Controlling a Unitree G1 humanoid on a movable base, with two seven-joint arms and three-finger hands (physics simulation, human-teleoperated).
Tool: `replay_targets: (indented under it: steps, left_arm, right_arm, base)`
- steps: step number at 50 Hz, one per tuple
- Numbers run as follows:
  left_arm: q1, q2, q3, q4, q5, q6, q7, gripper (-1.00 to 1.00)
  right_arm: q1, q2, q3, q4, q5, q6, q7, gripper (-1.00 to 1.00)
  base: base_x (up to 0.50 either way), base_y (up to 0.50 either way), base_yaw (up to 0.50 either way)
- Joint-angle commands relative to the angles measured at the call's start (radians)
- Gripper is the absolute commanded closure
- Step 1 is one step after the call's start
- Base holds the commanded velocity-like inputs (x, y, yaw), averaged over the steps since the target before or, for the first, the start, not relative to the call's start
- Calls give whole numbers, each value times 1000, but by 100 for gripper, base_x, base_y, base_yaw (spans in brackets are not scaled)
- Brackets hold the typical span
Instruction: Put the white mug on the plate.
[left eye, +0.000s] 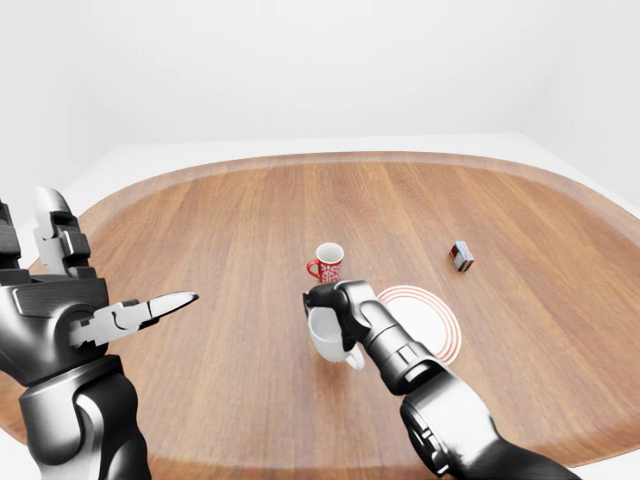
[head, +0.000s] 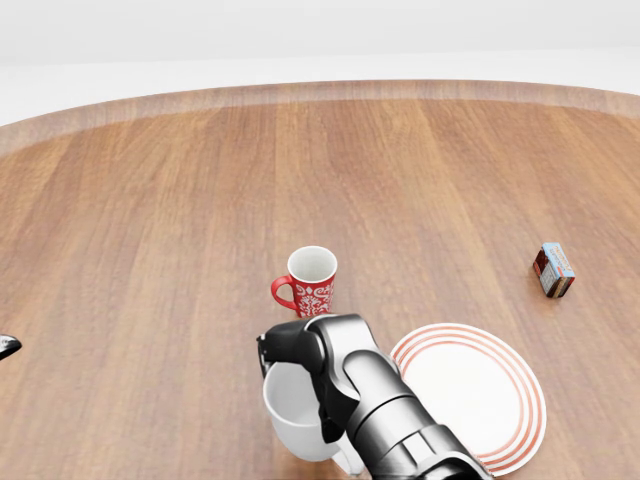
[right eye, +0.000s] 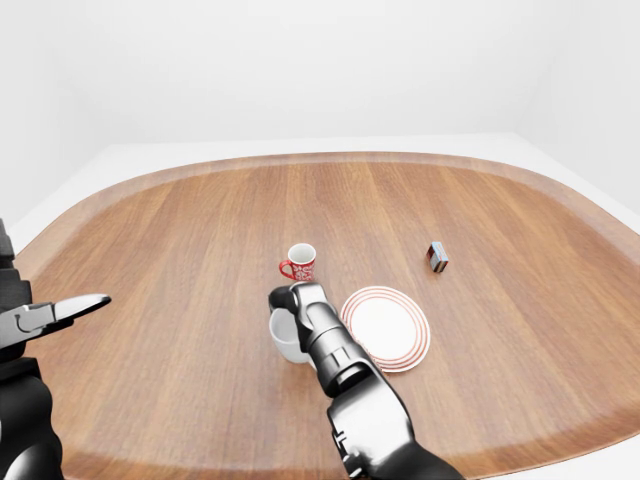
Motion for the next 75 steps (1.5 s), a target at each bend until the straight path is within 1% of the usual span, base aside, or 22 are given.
replay_targets:
  steps: [1,4,5,6,7,9,10,11,15,17,24,35,42,50,51,55,58,59,68,75]
  left_arm:
    - [-2,1,-4,0,4,0,2,-100]
    - [-3,2,-3,-3,2,0,3,-100]
    - [-5,2,-5,-3,4,0,3,-100]
    - [-6,3,-5,-3,5,0,4,-100]
    - [-8,4,-3,-5,2,0,5,-100]
    - [-8,4,-2,-5,0,0,5,-100]
    - [-8,4,-4,-4,2,0,5,-100]
    - [-8,3,-5,-3,3,0,5,-100]
    - [-8,4,-2,-6,0,0,5,-100]
    - [-8,4,-4,-4,2,0,5,-100]
    - [-6,3,-5,0,3,0,4,-100]
    - [-6,3,-7,-7,6,0,4,-100]
    - [-4,1,-8,-9,8,0,4,-100]
    - [-7,1,-13,-4,13,0,4,-100]
    - [-6,1,-10,-5,11,0,3,-100]
    - [-6,1,-12,-6,12,0,3,-100]
    - [-9,2,-9,-8,10,0,5,-100]
    - [-9,2,-12,-7,12,0,5,-100]
    - [-11,4,-7,-10,7,0,6,-100]
    - [-12,4,-10,-4,10,0,5,-100]
  right_arm:
    - [-95,-154,-73,-152,-7,0,45,100]
    - [-126,-194,-102,-169,12,0,45,100]
    - [-169,-226,-121,-147,21,0,45,100]
    - [-186,-237,-127,-135,31,0,45,100]
    - [-221,-274,-137,-111,30,0,45,100]
    - [-244,-302,-145,-83,43,0,45,100]
    - [-262,-334,-151,-54,41,0,45,100]
    - [-271,-349,-157,-37,48,0,45,100]
    - [-291,-415,-183,40,84,0,45,100]
    - [-299,-426,-184,73,106,0,33,100]
    - [-264,-481,-192,199,183,0,-132,100]
    - [-182,-543,-202,256,275,0,-252,100]
    - [-128,-552,-202,279,319,0,-298,100]
    - [-69,-515,-193,322,357,0,-359,100]
    - [-54,-507,-188,330,354,0,-380,100]
    - [-26,-494,-190,341,369,0,-397,100]
    - [-14,-491,-191,346,376,0,-404,100]
    - [-12,-489,-191,345,381,0,-389,100]
    - [2,-468,-186,358,381,0,-418,100]
    - [-2,-477,-185,353,379,0,-410,100]
  base:
    - [0,0,0]
    - [0,0,0]
    - [0,0,0]
    - [0,0,0]
    - [0,0,0]
    - [0,0,0]
    - [0,0,0]
    - [0,0,0]
    - [0,0,0]
    - [0,0,0]
    - [0,0,0]
    - [0,0,0]
    - [0,0,0]
    - [0,0,0]
    - [0,0,0]
    - [0,0,0]
    - [0,0,0]
    - [0,0,0]
    - [0,0,0]
    - [0,0,0]
